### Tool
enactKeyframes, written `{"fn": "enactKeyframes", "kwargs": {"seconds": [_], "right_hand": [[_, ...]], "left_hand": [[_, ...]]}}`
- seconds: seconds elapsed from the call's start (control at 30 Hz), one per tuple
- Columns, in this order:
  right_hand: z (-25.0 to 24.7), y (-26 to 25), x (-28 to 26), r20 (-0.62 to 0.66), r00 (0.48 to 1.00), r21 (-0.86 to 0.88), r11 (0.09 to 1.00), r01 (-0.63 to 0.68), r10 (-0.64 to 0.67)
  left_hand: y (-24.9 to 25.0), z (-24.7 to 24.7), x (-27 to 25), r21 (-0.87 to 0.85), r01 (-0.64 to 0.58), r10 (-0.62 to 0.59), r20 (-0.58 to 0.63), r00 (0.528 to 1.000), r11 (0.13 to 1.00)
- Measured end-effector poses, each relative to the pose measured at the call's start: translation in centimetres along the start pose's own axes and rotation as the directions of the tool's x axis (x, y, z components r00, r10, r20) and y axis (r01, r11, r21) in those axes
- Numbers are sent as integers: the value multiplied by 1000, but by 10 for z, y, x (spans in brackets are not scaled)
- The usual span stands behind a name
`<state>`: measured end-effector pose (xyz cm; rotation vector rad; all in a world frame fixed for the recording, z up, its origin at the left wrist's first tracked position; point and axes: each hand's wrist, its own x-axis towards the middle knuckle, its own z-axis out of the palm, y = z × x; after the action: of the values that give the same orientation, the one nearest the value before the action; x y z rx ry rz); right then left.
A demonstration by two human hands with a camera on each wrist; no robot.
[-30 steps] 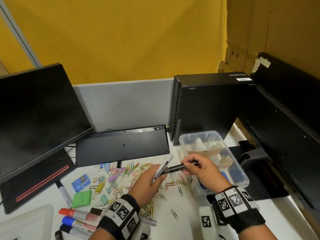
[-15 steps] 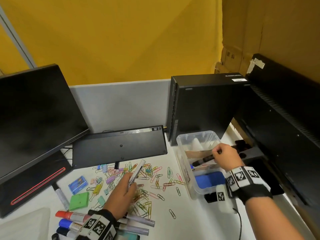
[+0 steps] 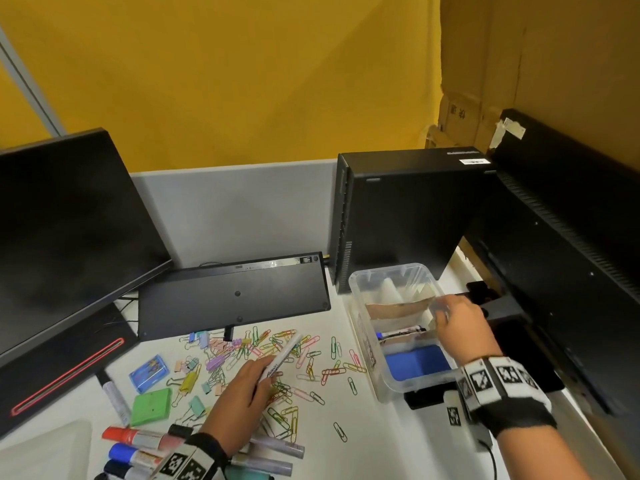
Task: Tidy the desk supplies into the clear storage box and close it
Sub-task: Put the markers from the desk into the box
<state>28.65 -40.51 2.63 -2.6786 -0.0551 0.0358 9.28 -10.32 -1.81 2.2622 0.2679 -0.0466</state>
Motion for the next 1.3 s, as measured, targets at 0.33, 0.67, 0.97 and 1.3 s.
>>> {"fn": "enactKeyframes", "kwargs": {"seconds": [0.33,0.67,0.97,1.3], "right_hand": [[46,32,-31,-115,993,-120,992,-48,34],[46,32,-33,-108,993,-156,986,-63,46],[46,32,-33,-118,993,-182,983,-34,13],[41,7,-48,-177,962,-217,961,170,-210]], "left_hand": [[77,45,39,284,-194,217,-52,975,939],[156,104,124,732,-366,236,280,931,574],[144,88,103,447,-416,396,142,907,792],[-6,12,-29,360,-30,94,-162,982,932]]}}
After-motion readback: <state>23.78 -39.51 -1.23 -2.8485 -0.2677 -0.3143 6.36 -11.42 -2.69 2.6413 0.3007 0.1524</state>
